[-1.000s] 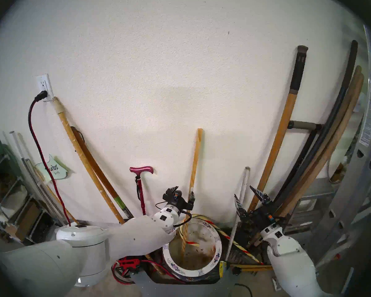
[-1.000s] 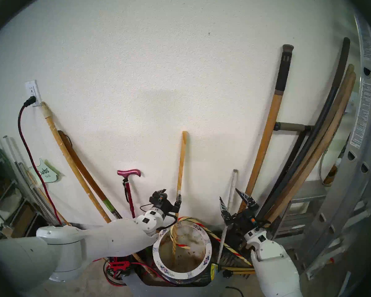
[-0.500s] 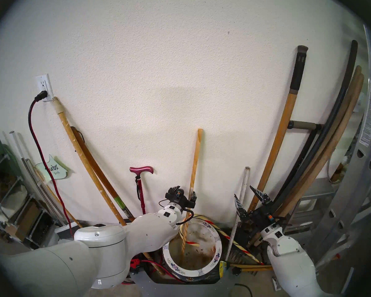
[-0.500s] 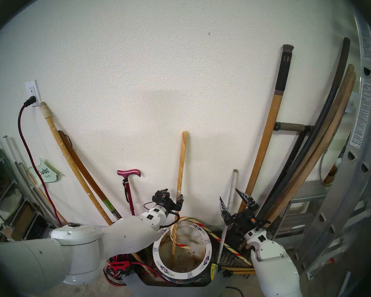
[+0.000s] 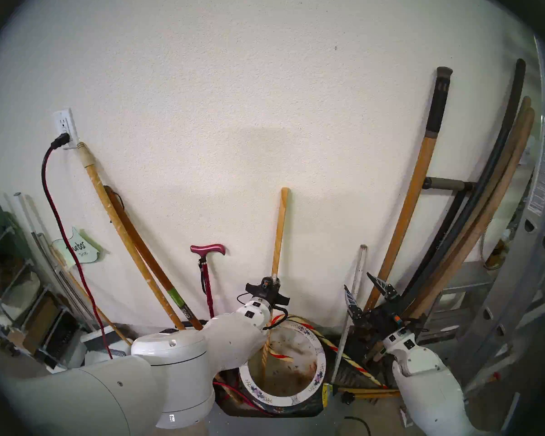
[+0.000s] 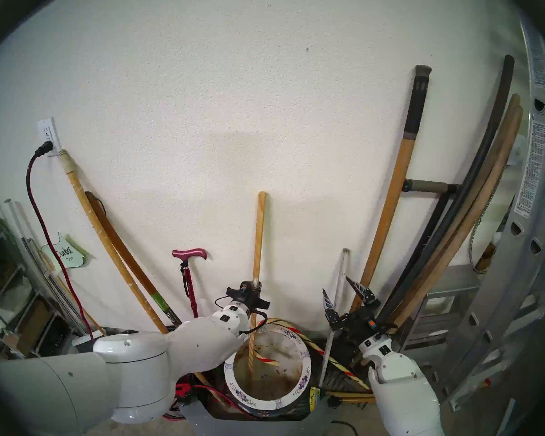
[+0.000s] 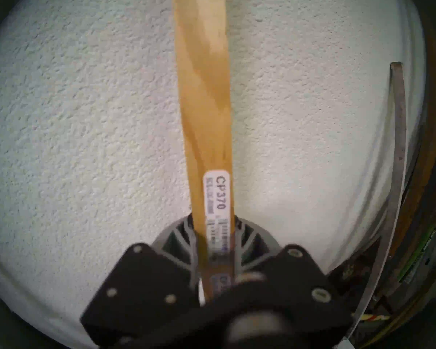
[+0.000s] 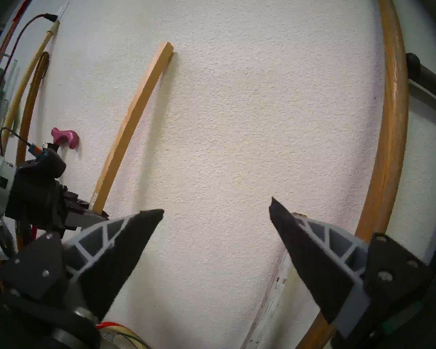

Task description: Take wooden sticks or brooms out of the pot

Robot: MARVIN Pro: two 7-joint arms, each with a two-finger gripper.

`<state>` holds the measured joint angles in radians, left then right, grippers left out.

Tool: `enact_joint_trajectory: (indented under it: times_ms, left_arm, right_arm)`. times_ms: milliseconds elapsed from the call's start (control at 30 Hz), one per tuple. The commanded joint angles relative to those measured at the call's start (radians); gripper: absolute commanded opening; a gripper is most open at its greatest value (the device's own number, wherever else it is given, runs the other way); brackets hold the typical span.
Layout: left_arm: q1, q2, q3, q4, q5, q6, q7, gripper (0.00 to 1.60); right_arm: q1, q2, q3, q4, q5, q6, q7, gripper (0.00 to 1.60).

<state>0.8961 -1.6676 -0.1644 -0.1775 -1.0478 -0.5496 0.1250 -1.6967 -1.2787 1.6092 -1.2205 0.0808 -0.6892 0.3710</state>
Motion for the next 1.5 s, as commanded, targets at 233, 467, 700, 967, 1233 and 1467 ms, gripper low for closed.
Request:
enact_joint_trajectory:
  times_ms: [233,467,700,967,1233,1467]
  left_arm:
    - [-0.036,0.068,-0.069,-0.059,-0.021,-0.235,0.115,0.00]
    - [-0.079,0.103,-0.102,-0.077,-0.030,-0.322,0.153,0.00]
    - [-0.113,0.131,-0.111,-0.104,-0.013,-0.394,0.164,0.00]
    - [-0.123,0.157,-0.129,-0.151,0.007,-0.410,0.165,0.00]
    - [-0.135,0.184,-0.144,-0.206,0.053,-0.410,0.163,0.00]
    - [-0.126,0.177,-0.150,-0.292,0.097,-0.410,0.144,0.00]
  right_arm:
    - [0.001,0.002,-0.001,-0.002,-0.002,0.000,0.001,1.60]
    - [0.001,0.002,0.000,-0.001,-0.001,-0.001,0.001,1.60]
    - [0.001,0.001,0.000,-0.001,0.000,-0.001,0.001,1.60]
    - [0.001,0.001,0.000,0.000,0.001,-0.002,0.000,1.60]
    - [0.001,0.001,0.000,0.000,0.003,-0.002,0.000,1.60]
    - [0.001,0.001,-0.001,0.000,0.004,-0.003,0.000,1.60]
